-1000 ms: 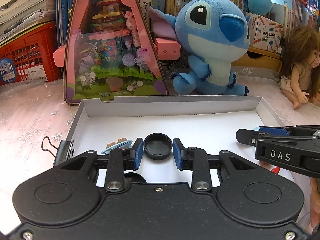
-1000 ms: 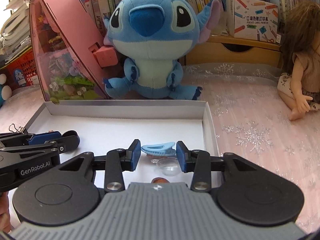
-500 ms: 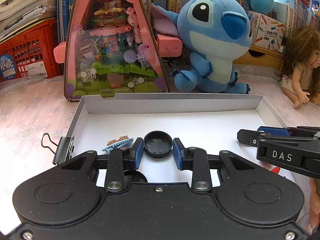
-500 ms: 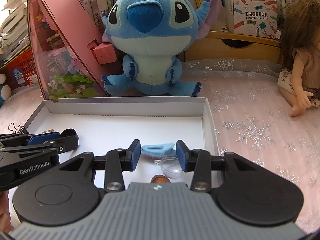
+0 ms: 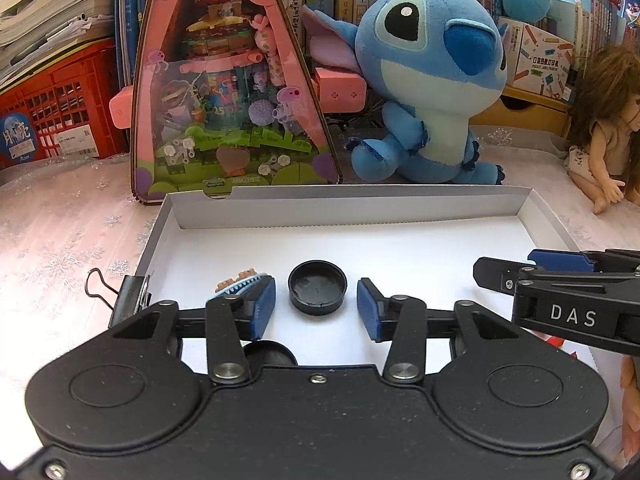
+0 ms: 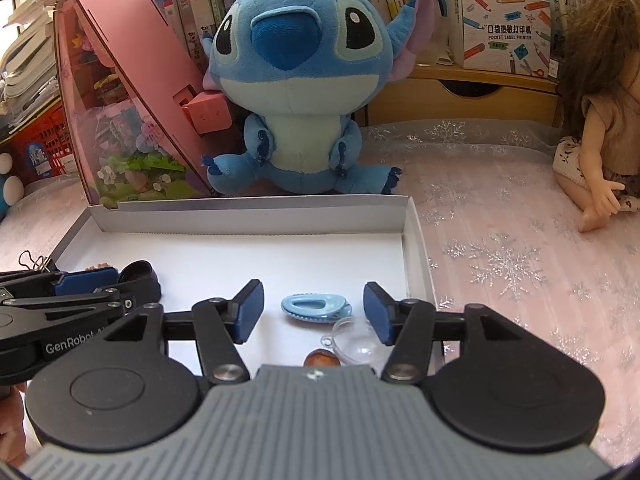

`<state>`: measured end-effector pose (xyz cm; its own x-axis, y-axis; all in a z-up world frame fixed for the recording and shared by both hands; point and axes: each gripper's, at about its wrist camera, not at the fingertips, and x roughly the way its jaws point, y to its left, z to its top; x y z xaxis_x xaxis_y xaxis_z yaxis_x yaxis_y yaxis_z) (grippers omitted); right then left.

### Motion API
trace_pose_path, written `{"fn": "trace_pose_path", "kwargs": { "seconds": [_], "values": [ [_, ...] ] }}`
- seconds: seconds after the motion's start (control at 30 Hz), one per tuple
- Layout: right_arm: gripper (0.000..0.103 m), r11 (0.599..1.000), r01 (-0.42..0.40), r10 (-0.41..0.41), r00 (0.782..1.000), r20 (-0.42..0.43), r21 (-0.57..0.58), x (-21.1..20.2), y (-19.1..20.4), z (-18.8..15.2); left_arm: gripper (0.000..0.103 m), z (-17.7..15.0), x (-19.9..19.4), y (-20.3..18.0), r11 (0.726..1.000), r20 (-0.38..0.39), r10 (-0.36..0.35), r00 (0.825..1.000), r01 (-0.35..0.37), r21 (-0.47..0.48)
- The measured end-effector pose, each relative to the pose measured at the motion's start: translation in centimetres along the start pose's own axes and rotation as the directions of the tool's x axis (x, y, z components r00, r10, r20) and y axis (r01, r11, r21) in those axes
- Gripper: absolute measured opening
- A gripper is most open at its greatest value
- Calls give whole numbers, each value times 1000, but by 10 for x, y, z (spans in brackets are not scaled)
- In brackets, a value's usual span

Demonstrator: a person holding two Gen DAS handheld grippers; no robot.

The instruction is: Organize rigid objects

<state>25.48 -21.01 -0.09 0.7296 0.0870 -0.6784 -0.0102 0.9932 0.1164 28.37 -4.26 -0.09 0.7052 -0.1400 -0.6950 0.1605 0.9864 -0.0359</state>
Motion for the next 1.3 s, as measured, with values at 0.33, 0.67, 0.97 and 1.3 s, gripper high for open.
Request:
{"fn": "trace_pose_path", "kwargs": {
  "seconds": [0.33, 0.67, 0.97, 1.3],
  "values": [
    [77, 1000, 13, -13, 999, 40, -6, -8, 0, 1, 58, 0, -2, 3, 1000, -7, -16, 1000, 16, -27],
    [79, 999, 31, -30, 997, 66, -9, -23, -4, 3, 65, 2, -17, 2, 999, 20, -29, 999, 29, -20],
    [82, 999, 39, -38, 995, 97, -6, -45, -6, 3, 71, 1, -40, -1, 1000, 39, -23, 999, 23, -10],
    [85, 997, 71, -67, 987, 145, -29, -81, -8, 0, 78, -5, -79, 1, 1000, 74, -15, 997, 15, -2]
  ]
}}
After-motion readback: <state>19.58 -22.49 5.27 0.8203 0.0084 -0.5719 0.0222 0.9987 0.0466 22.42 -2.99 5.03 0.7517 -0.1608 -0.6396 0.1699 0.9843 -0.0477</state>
